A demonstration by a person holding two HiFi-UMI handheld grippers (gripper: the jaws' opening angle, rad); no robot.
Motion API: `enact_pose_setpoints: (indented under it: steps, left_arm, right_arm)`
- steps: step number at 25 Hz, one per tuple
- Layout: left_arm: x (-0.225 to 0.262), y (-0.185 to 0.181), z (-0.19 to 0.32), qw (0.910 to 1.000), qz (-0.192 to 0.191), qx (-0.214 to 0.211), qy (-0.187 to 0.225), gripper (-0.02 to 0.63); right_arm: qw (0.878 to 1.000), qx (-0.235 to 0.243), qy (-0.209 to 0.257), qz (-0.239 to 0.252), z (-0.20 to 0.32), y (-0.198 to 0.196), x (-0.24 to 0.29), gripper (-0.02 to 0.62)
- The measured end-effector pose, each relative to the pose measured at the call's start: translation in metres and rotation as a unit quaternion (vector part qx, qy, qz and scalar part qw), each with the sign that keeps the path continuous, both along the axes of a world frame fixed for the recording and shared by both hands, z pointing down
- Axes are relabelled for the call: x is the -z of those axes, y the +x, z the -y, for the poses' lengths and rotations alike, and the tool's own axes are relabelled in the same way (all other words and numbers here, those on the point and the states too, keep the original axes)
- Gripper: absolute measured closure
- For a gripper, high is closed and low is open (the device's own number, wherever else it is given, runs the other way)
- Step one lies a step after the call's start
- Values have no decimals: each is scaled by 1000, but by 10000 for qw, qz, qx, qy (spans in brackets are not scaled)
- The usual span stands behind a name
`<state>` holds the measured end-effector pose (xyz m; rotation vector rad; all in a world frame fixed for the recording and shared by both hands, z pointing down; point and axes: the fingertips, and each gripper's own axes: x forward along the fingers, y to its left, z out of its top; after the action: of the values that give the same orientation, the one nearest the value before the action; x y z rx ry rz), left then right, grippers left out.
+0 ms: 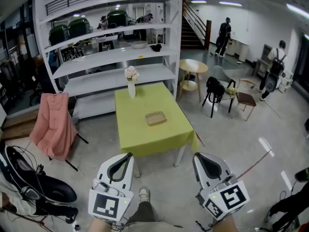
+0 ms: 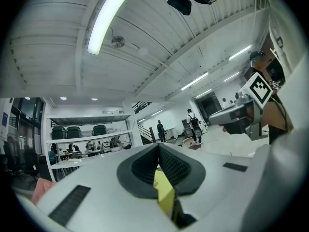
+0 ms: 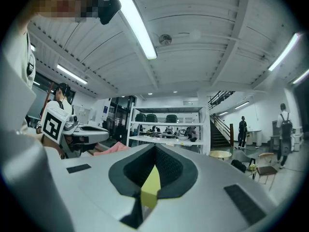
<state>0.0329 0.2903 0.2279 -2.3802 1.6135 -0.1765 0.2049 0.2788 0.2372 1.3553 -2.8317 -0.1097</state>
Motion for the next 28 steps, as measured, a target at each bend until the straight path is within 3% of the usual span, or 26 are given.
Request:
enact_pose_setpoints:
  steps: [13,28]
  left_arm:
    - [-22,-24,69,9999,-52,49,-95,600]
    - [-39,-89,251,9984,-62,-233,-503,600]
  right_arm:
    - [9989,193,-214,-379,72,-32,-29,589]
    - [9923,174,-726,-991,249,-111,-52,589]
